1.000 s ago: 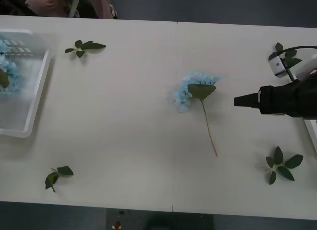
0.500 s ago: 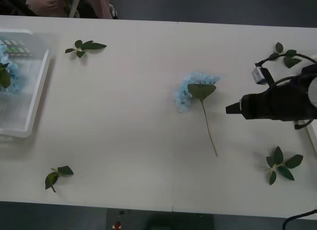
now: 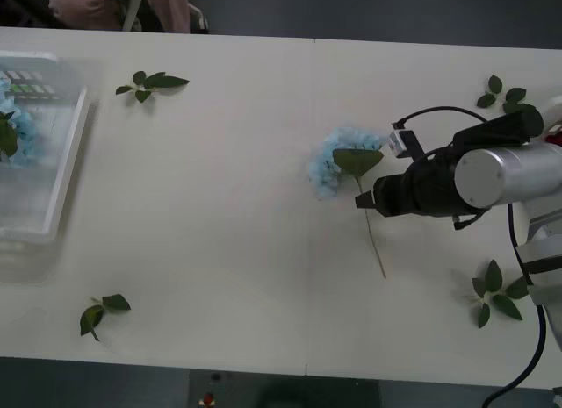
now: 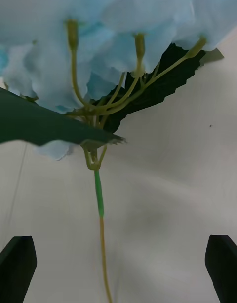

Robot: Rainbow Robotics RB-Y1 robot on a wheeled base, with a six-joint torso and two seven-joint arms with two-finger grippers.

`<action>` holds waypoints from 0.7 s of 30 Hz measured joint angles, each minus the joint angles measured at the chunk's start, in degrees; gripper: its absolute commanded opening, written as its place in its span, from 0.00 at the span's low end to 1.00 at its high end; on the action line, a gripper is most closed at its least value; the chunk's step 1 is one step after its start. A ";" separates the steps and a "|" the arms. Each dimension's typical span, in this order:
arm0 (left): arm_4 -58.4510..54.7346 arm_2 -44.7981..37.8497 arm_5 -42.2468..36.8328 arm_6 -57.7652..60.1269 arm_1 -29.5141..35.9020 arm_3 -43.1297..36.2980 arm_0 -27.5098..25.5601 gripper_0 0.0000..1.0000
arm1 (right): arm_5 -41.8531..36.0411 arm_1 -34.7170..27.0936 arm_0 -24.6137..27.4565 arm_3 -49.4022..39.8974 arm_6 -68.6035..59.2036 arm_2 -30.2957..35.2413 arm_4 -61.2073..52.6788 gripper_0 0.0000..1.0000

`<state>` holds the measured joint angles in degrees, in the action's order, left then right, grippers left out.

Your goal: Put the red flowers into the right box and the blue flowers into the left box

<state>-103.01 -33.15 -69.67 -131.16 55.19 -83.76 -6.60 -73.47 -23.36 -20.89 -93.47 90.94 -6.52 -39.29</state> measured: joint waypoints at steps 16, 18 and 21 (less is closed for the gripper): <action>12.03 22.17 17.61 0.01 -4.10 -23.27 6.14 1.00 | 6.09 1.77 -0.04 6.02 0.03 -2.22 3.18 1.00; 13.85 24.93 19.76 0.01 -5.97 -24.40 8.67 1.00 | 6.75 2.13 -0.04 6.11 0.03 -2.37 3.79 1.00; 16.03 30.19 23.13 0.02 -8.64 -24.88 12.30 1.00 | 7.47 2.15 -0.04 6.15 0.03 -3.37 4.35 0.66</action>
<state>-86.99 -2.97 -46.55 -131.14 46.56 -108.65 5.70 -66.00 -21.20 -20.92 -87.33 90.98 -9.89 -34.94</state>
